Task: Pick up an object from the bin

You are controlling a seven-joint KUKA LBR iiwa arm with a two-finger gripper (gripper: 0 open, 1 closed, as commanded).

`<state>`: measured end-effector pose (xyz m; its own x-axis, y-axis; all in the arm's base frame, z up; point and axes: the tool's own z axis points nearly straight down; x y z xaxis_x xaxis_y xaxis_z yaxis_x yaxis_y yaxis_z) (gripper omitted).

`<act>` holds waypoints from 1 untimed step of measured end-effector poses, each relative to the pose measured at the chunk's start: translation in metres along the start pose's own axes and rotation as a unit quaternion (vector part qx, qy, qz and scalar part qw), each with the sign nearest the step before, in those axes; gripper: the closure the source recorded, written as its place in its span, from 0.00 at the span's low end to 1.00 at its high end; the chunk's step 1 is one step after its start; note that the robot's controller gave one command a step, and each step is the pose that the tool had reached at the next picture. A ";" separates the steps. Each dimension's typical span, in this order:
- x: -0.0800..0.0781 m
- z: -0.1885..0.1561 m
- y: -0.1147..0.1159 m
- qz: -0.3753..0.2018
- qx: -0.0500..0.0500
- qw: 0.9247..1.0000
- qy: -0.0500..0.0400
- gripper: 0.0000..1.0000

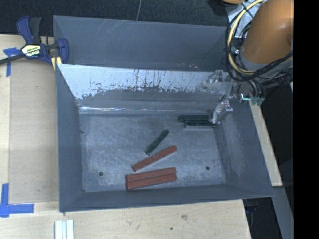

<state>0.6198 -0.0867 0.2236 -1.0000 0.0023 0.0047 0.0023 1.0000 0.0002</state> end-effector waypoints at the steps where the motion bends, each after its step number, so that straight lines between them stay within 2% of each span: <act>1: -0.001 -0.005 0.000 -0.001 0.000 1.000 -0.004 0.00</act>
Offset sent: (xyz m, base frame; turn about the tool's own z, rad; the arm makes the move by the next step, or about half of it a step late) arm -0.0181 0.0238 -0.1536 -0.0142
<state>0.6213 -0.0864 0.2289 -1.0000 0.0008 -0.0043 0.0008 1.0000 -0.0008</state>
